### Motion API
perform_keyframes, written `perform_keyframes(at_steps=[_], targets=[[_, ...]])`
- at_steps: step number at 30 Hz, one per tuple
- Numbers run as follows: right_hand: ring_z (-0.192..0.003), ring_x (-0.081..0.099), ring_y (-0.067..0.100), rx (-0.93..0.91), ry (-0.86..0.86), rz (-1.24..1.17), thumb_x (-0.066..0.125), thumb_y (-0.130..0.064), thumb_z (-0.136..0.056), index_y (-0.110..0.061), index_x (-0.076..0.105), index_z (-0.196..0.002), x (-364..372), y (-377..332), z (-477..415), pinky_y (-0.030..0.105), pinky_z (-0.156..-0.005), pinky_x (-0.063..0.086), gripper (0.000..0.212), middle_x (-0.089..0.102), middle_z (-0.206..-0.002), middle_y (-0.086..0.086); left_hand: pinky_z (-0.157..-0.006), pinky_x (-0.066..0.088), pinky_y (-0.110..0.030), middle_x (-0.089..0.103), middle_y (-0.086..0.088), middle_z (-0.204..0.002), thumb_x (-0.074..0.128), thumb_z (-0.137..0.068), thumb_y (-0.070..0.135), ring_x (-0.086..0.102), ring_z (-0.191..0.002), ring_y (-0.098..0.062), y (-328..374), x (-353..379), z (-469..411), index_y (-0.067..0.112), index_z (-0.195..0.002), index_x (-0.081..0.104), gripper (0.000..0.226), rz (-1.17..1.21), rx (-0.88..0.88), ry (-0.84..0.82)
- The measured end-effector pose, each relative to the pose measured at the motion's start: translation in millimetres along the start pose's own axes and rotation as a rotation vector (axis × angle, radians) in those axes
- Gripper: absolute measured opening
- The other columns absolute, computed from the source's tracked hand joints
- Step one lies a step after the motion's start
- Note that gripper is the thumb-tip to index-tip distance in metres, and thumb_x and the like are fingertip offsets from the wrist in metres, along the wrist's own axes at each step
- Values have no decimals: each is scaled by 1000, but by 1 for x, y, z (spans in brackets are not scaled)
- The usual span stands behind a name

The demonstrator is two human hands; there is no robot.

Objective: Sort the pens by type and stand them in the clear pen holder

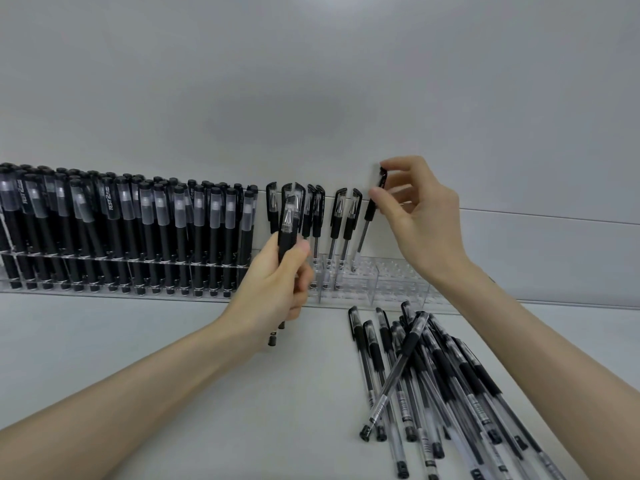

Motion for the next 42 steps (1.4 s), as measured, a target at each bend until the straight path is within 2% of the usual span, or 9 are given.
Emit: perform_keyframes(at_steps=[4, 10, 17, 20, 26, 33, 36, 39, 42], targets=[[-72, 57, 9, -41, -33, 80, 67, -9, -86, -12, 63, -109, 6, 4, 4, 6, -67, 42, 23, 59, -85, -2, -42, 36, -25, 42, 3, -56, 44, -98, 28, 32, -46, -14, -2, 1, 2, 9, -91, 50, 22, -33, 51, -29], [-70, 64, 22, 8, -78, 60, 66, -10, -87, -17, 63, -108, 3, 2, 3, 36, -71, 54, 22, 57, -74, -10, -40, 18, -20, 36, 5, -50, 42, -98, 34, 22, -42, -10, -4, 1, 2, 14, -101, 56, 25, -45, 37, -41], [-68, 65, 22, 72, -53, -1, 65, -9, -87, -18, 63, -107, 0, 5, 3, 42, -72, 55, 22, 61, -76, -5, -41, 25, -22, 38, 3, -52, 43, -96, 35, 28, -45, -10, -6, 2, 3, 11, -90, 56, 28, -45, 55, -79], [-69, 65, 22, 62, -69, 10, 65, -8, -87, -18, 63, -107, 1, 4, 3, 42, -72, 55, 22, 60, -76, -5, -41, 33, -22, 39, 2, -52, 43, -95, 38, 31, -45, -12, -6, 3, 5, 12, -91, 57, 30, -45, 60, -76], [-71, 64, 23, 23, -116, 72, 64, -8, -87, -15, 64, -108, 2, 1, 1, 36, -73, 54, 22, 61, -78, -1, -46, 19, -26, 37, 3, -53, 42, -96, 37, 25, -46, -12, -5, 4, 4, 9, -100, 57, 32, -35, 16, -63], [-70, 59, 15, 1, -58, 169, 65, -16, -89, -16, 64, -116, 0, 3, 14, 33, -74, 52, 27, 61, -83, -4, -44, 38, -25, 47, 2, -53, 43, -96, 31, 40, -46, -12, -8, 5, 5, 10, -93, 57, 26, -76, 62, -97], [-72, 63, 13, 86, -35, -26, 66, -22, -89, -19, 62, -111, -8, -12, 19, 26, -70, 52, 22, 64, -82, -7, -43, 38, -24, 47, 2, -52, 45, -94, 33, 39, -44, -13, -6, 7, 6, 11, -93, 58, 26, -55, 73, -141], [-84, 68, 9, 204, -276, -312, 69, -27, -84, -18, 62, -113, -8, -30, 27, 22, -77, 51, 31, 72, -85, -6, -42, 38, -24, 46, 1, -52, 46, -88, 40, 38, -43, -14, -6, 10, 8, 10, -95, 58, 33, -35, 76, -202], [-78, 68, 5, 215, -371, -450, 70, -15, -83, -15, 60, -116, -4, -38, 34, 19, -76, 50, 34, 73, -78, -7, -42, 39, -23, 49, -1, -54, 46, -83, 44, 42, -43, -14, -7, 13, 10, 11, -95, 58, 37, -42, 86, -251]])
Point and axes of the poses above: each hand's wrist, its own z-axis away from the middle knuckle, its own x-axis out of the palm, y = z × x, the point moved 1 cm from there along -z, towards the middle knuckle
